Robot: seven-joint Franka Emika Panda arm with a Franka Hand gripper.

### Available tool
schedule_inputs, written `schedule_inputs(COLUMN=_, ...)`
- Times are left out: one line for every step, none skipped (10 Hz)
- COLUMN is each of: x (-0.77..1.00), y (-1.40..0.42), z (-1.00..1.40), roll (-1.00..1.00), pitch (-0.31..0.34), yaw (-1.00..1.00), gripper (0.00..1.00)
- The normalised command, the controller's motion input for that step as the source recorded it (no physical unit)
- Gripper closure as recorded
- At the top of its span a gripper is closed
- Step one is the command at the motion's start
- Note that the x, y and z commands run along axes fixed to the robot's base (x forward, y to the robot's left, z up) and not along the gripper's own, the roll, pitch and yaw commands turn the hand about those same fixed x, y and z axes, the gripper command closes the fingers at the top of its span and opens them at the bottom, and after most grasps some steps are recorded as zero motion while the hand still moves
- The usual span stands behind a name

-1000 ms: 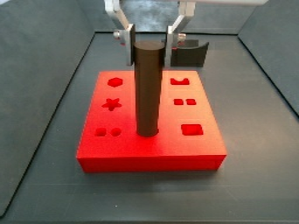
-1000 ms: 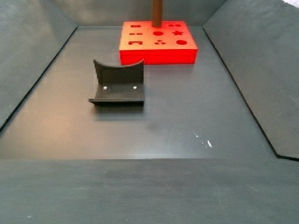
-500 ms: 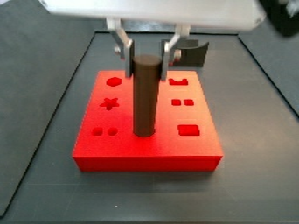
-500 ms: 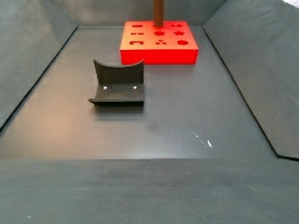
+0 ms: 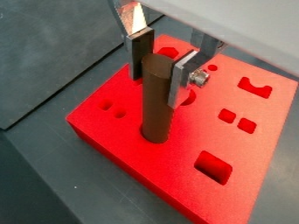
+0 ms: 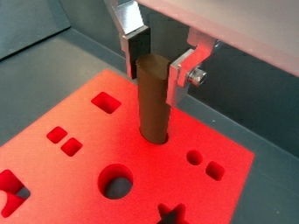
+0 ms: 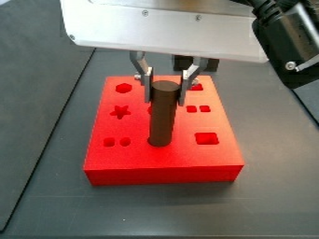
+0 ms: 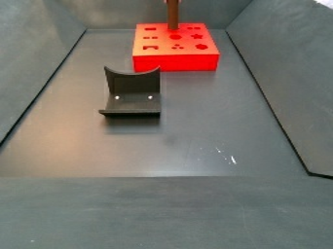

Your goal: Insert the oval object.

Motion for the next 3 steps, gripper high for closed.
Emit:
schedule_inputs(x=0.15, y=0.0, z=-0.45, roll=0.0, pitch=0.0, yaw=-0.01, gripper=1.0)
schedule_inputs(x=0.07, y=0.0, z=-0.13, roll=0.04, pitch=0.014, yaw=0.0, gripper=1.0)
schedule_inputs(x=0.0, y=0.0, z=0.0, roll=0.0, pitch=0.0, yaw=0.0, gripper=1.0)
